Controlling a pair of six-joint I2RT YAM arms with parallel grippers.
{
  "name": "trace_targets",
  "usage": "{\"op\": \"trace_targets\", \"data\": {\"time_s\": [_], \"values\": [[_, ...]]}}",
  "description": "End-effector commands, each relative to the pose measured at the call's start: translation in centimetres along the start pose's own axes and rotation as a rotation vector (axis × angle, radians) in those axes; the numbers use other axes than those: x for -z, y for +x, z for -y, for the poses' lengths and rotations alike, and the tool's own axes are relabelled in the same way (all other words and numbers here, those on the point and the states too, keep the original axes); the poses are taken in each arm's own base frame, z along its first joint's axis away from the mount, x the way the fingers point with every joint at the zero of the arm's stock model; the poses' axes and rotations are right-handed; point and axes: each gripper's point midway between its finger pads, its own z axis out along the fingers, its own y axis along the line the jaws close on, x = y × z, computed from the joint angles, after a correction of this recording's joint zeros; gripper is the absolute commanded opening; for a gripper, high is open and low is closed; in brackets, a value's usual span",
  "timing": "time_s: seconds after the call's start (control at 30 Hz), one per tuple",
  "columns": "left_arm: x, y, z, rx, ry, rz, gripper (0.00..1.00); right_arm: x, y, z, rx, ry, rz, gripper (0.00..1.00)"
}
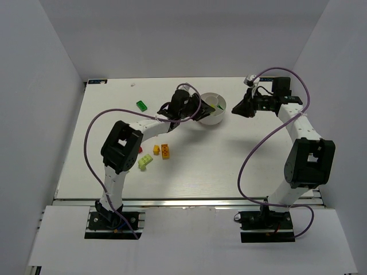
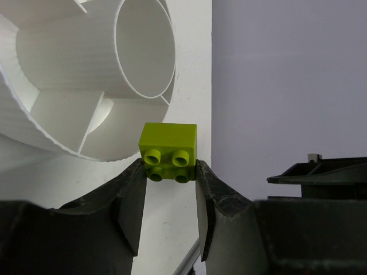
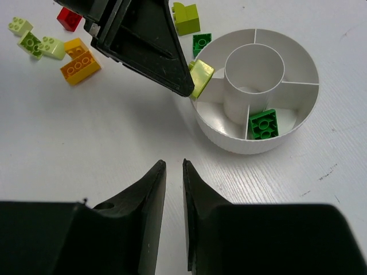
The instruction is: Sort the legos into containers by color
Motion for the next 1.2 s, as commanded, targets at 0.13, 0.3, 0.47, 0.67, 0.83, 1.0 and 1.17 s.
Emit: {"op": "trace_targets", "data": {"time_s": [0.13, 0.3, 0.47, 0.67, 0.83, 1.0, 1.17], "values": [[-0.4, -1.4, 2.4, 0.074, 0.029, 0.104, 0.25, 0.5, -1.0, -0.5, 0.029, 0.006, 0.025, 0.24], [-0.8, -1.0, 2.0, 0.101, 0.017, 0.095, 0.31, 0.5, -1.0, -0.6, 0.031, 0.006, 0.025, 0.24], [-1.2, -0.3, 1.4, 0.109, 0.003, 0.081, 0.35, 0.5, -0.9, -0.5, 0.031, 0.005, 0.026, 0.25], [-1.6, 0.0, 1.1, 0.115, -0.002, 0.074, 0.45, 0.4, -0.7, -0.6, 0.026, 0.003, 0.023, 0.25], [-1.5, -0.2, 1.3, 0.113, -0.006, 0.083, 0.55, 0.4, -0.5, -0.9, 0.017, -0.004, 0.023, 0.25], [-1.5, -0.2, 1.3, 0.115, -0.006, 0.083, 0.56, 0.4, -0.4, -0.9, 0.015, -0.005, 0.022, 0.25], [-1.4, -0.3, 1.5, 0.118, -0.002, 0.089, 0.55, 0.4, -0.5, -0.9, 0.017, -0.004, 0.023, 0.25]]}}
